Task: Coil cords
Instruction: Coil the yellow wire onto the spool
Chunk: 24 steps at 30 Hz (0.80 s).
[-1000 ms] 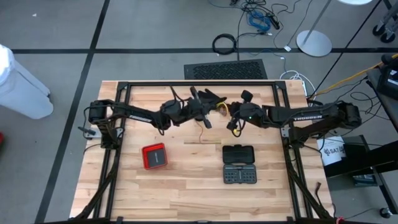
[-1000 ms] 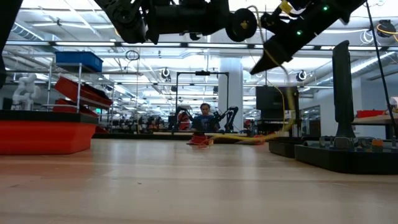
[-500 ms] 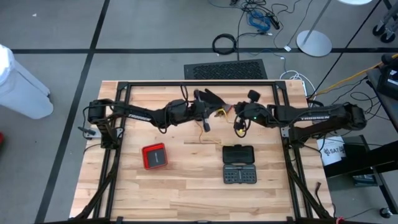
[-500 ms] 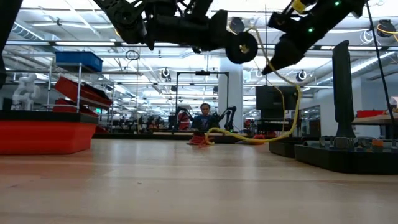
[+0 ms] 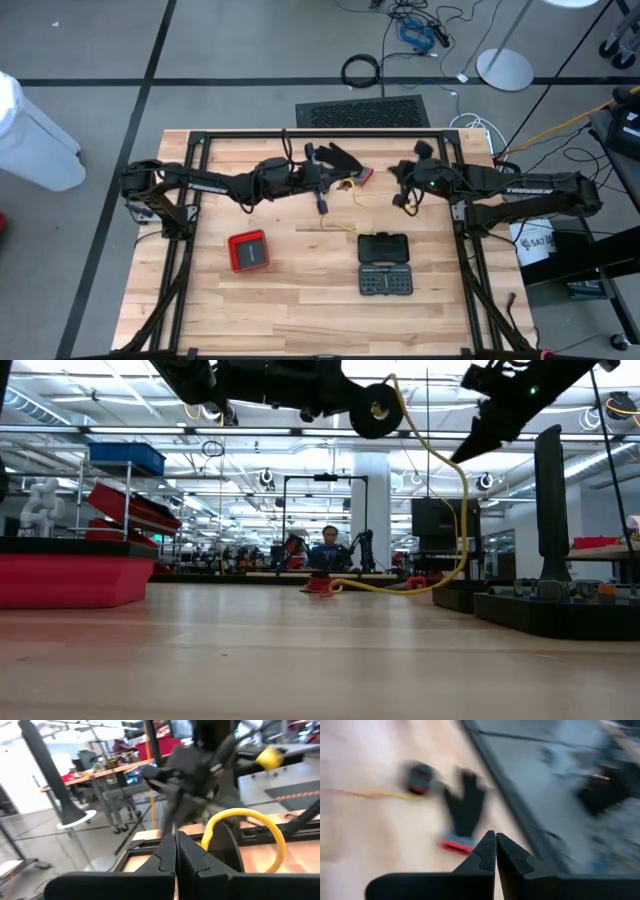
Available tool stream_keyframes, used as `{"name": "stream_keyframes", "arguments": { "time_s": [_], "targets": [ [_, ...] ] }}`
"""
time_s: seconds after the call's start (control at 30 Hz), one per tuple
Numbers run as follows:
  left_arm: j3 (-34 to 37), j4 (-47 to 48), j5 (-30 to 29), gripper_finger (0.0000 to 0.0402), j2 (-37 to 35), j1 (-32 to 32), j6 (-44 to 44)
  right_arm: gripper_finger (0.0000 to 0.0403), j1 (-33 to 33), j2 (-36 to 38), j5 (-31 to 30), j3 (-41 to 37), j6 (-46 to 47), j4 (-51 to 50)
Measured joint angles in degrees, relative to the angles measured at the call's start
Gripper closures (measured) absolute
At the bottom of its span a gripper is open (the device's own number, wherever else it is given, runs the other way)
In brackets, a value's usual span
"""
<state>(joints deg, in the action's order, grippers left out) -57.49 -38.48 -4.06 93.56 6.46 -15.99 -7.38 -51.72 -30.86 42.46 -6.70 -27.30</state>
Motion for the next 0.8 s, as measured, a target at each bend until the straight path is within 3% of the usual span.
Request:
{"name": "stream_keyframes", "arguments": {
  "time_s": [0.13, 0.3, 0.5, 0.8],
  "targets": [
    [0.0, -0.07, -2.45, 0.0402, 0.0, -0.22, -1.97, 0.0396, 0.19, -1.67, 14.11, 0.0, 0.21, 4.73],
    [0.0, 0.08, -3.55, 0.0401, 0.0, -0.22, -2.46, 0.0364, 1.96, -4.73, 16.71, -0.02, 0.59, 6.27],
    [0.0, 0.73, -3.65, 0.0402, 0.0, -0.22, -2.47, 0.0327, 3.07, -6.08, 23.88, -0.04, 1.58, 9.22],
    [0.0, 1.38, -3.67, 0.0402, 0.0, -0.22, -2.45, 0.0313, 3.8, -6.14, 29.23, -0.04, 3.08, 9.16]
  ]
}}
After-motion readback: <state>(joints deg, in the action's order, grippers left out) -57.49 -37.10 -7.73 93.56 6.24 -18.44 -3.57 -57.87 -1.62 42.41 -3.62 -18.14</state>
